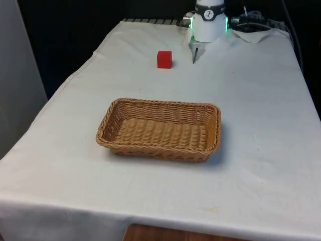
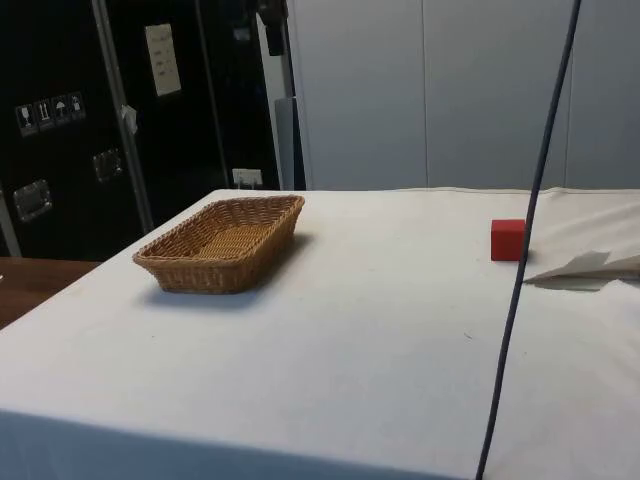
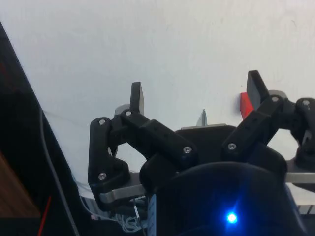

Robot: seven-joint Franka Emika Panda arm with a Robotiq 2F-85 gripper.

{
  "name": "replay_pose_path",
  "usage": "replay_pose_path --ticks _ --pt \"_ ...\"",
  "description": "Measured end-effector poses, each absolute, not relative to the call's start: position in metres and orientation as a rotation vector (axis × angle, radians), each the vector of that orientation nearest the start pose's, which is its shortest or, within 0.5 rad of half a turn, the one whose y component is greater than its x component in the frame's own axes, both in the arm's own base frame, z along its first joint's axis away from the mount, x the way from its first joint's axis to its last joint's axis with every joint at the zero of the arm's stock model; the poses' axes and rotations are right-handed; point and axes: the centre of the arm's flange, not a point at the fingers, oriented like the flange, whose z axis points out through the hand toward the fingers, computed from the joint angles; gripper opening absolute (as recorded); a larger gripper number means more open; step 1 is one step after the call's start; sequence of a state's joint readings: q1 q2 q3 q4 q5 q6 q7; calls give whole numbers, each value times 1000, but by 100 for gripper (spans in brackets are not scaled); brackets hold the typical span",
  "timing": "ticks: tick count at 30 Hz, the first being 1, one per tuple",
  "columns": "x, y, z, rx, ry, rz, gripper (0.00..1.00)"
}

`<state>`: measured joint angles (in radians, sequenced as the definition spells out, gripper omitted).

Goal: Pick up the cube and place it into the basket.

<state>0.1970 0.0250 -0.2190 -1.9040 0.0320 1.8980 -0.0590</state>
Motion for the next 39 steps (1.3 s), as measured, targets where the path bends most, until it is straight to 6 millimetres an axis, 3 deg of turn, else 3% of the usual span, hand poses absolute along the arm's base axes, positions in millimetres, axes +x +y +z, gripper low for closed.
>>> replay_pose_path --ticks 39 --pt "483 -19 486 -3060 -101 -80 100"
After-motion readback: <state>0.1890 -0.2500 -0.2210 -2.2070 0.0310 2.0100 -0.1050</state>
